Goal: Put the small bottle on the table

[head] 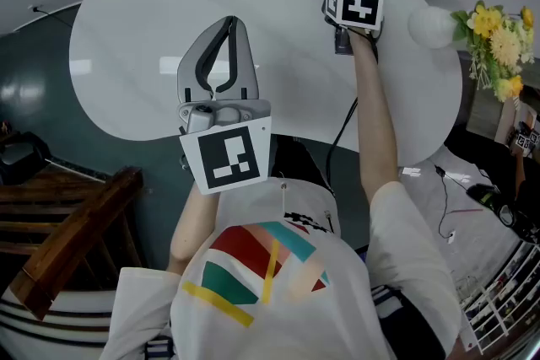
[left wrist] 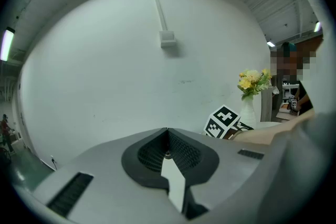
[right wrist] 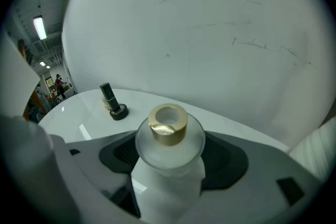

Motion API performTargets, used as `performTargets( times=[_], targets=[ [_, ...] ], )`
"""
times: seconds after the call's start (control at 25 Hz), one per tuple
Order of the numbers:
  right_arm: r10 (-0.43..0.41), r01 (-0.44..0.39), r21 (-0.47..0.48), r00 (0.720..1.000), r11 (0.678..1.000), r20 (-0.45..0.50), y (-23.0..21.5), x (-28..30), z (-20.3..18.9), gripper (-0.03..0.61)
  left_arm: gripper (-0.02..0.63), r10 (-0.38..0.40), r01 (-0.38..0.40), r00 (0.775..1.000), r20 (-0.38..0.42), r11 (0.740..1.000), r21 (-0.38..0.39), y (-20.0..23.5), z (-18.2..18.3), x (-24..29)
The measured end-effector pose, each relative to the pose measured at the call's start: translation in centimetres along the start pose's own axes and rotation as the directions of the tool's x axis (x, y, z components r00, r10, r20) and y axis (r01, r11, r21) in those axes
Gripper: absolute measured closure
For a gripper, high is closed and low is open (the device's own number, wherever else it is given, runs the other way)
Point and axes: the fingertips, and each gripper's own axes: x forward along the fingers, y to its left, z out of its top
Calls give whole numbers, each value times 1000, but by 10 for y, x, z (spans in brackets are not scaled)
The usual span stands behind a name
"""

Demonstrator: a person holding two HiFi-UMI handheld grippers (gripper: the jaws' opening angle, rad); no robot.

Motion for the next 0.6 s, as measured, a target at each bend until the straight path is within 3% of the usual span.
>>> performTargets(
  times=[0.2, 0.36, 0.6],
  targets=[
    [-14, 11, 43, 997, 999, 77, -1, -33, 22, 241, 597, 18, -18, 999, 38, 1000, -22, 12, 14, -14],
    [-12, 8, 25, 984, 1000, 179, 4, -75, 55, 241, 597, 28, -24, 994, 102, 999, -43, 19, 35, -22],
    [25, -23, -9, 929, 1000, 368, 29, -157, 110, 255, 597, 33, -26, 983, 183, 999, -44, 28, 60, -42]
  ],
)
